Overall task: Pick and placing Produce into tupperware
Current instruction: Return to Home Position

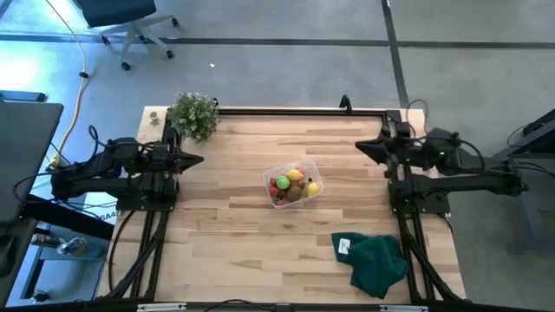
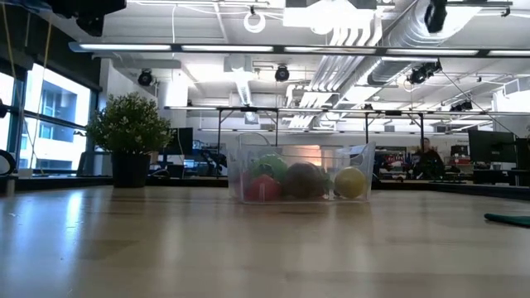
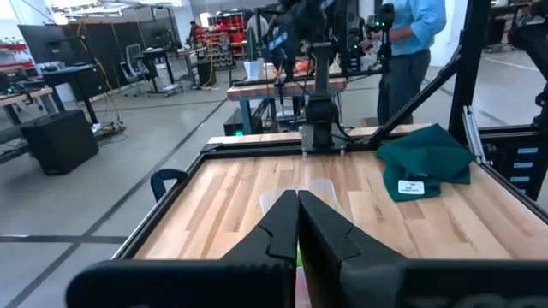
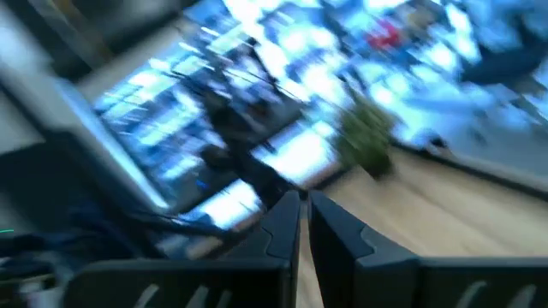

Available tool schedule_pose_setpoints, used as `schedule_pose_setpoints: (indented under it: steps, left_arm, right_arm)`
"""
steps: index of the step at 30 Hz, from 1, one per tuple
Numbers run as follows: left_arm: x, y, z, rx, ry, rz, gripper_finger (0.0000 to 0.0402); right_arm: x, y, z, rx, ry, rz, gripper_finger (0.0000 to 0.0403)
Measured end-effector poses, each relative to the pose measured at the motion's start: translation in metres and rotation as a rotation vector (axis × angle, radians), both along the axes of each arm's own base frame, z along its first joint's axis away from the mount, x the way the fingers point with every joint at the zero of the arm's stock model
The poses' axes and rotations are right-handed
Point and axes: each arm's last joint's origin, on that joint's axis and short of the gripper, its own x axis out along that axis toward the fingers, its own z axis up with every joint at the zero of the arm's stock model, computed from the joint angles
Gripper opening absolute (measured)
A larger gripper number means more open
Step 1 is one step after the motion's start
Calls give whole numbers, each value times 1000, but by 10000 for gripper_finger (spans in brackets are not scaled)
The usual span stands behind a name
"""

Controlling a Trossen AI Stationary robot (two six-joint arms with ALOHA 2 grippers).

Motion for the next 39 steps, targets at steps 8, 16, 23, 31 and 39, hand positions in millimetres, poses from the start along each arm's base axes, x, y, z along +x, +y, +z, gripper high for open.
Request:
schedule_pose_setpoints:
  steps: [8, 16, 23, 31, 39]
  left_arm:
    - [-10, -2, -6, 25, -78, -4, 3]
    - [-24, -5, -12, 45, -138, -12, 3]
    - [-25, -6, -12, 85, -134, -26, 3]
    - [-21, -5, -15, 88, -159, -35, 3]
    - [3, -2, -51, 44, -192, -80, 3]
  right_arm:
    - [-37, 9, 38, -105, -283, 191, 19]
    - [-94, 11, 39, -161, -385, 49, 19]
    - [-109, 9, 10, -92, -400, -39, 19]
    - [-75, 6, -21, -21, -395, -25, 19]
    - [-48, 4, -61, 72, -461, 17, 19]
